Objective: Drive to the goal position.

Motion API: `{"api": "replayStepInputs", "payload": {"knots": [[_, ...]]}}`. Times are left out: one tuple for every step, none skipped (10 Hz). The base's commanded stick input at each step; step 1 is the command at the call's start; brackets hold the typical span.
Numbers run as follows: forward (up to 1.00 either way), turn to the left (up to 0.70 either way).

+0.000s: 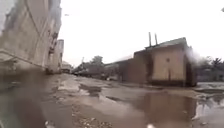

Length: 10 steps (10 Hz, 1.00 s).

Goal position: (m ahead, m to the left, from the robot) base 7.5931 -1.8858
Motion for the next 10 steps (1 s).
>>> {"api": "replayStepInputs", "payload": {"knots": [[0.5,0.27],[0.5,0.07],[0.5,0.07],[0.5,0.07],[0.5,0.07],[0.5,0.07],[0.5,0.07],[0.5,0.07],[0.5,0.07],[0.5,0.07]]}}
